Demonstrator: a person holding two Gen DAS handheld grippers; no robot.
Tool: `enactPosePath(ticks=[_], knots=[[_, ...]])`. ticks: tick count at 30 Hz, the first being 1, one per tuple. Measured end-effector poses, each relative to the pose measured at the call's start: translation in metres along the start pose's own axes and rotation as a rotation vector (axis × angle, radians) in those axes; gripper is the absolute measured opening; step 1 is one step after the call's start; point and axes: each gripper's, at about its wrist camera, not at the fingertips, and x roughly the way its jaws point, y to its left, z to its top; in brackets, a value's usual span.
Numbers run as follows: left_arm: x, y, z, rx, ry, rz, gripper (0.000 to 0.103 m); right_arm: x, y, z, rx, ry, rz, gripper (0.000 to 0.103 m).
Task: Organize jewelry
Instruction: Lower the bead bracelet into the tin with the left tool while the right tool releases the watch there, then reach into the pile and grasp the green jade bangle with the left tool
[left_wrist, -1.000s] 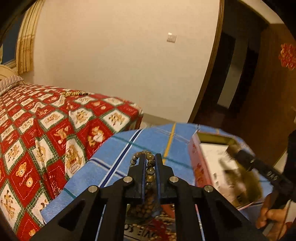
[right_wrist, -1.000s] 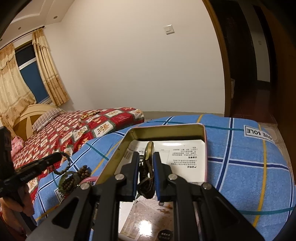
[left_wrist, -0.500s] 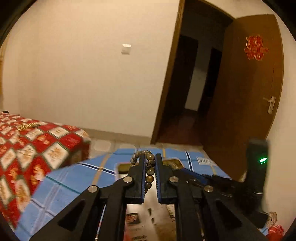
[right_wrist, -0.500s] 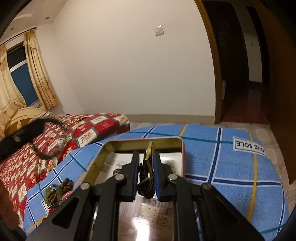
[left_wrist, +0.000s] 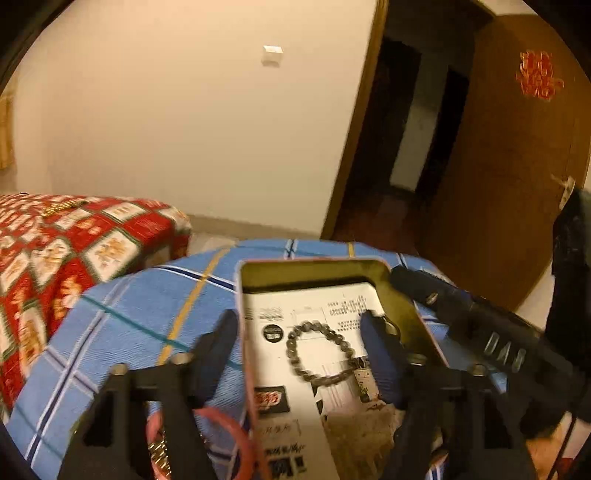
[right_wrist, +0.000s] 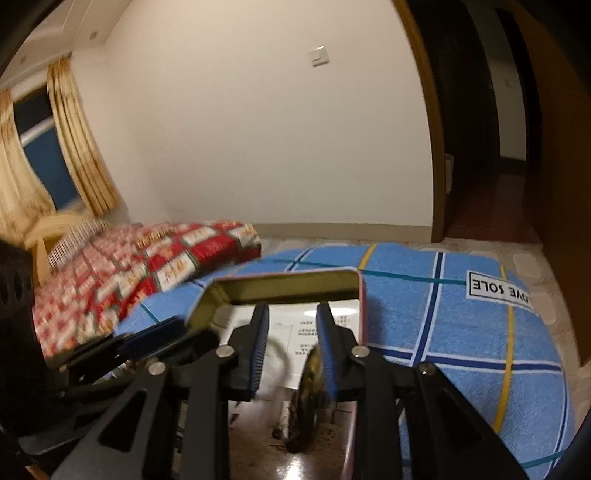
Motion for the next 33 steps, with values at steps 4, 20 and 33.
enactPosePath(ticks=[4, 20, 33], knots=[[-0.025, -0.001, -0.011, 0.033, -0.012, 0.064, 0.071, -0.030, -0.023, 0.002, 0.138, -0.147, -0.022, 0.066], [-0.082, 0.037, -0.081, -0.003, 0.042, 0.283, 0.071, -0.040, -0.011, -0.027, 0.136, -0.116, -0.149, 0.065], [-0.118, 0.084, -0.103, -0.104, 0.034, 0.420, 0.071, -0.047, 0.065, -0.062, -0.060, -0.063, -0.016, 0.056]])
